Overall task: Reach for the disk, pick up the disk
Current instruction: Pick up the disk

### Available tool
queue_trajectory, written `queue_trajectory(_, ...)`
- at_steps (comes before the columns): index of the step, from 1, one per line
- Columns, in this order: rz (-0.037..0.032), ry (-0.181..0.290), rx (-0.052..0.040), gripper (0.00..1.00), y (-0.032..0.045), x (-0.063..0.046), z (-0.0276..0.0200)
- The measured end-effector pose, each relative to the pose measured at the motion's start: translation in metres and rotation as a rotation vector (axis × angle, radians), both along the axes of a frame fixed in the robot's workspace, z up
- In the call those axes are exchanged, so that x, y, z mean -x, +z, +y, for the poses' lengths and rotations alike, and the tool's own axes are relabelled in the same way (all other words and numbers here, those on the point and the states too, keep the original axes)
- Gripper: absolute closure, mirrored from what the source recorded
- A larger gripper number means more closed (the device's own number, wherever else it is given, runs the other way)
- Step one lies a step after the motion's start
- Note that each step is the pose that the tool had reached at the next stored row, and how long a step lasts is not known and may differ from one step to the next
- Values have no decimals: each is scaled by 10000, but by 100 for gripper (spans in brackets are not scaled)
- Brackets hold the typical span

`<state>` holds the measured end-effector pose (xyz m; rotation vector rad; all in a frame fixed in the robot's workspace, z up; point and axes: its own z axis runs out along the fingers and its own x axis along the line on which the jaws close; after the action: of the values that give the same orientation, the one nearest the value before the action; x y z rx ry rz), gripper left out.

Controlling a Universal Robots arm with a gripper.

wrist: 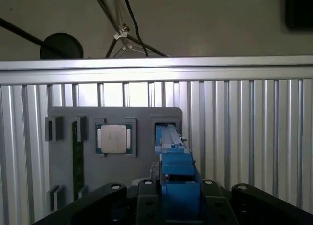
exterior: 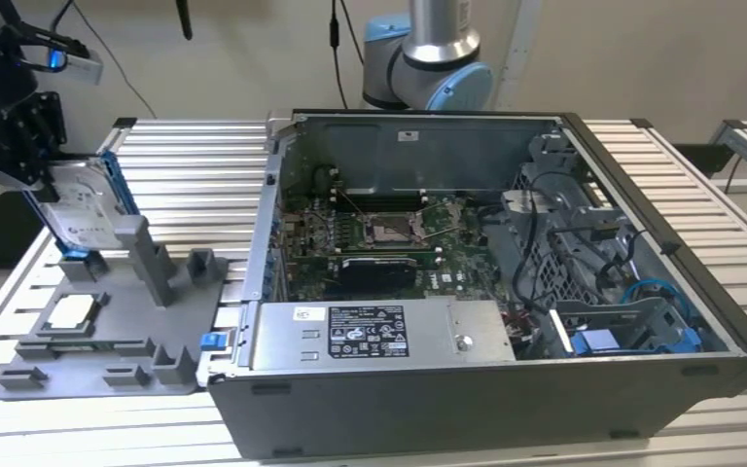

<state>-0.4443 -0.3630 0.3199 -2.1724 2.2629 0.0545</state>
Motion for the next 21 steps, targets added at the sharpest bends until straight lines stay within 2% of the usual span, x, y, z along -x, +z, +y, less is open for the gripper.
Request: queue_trajectory(21,-1,0,0,100,354,0,0)
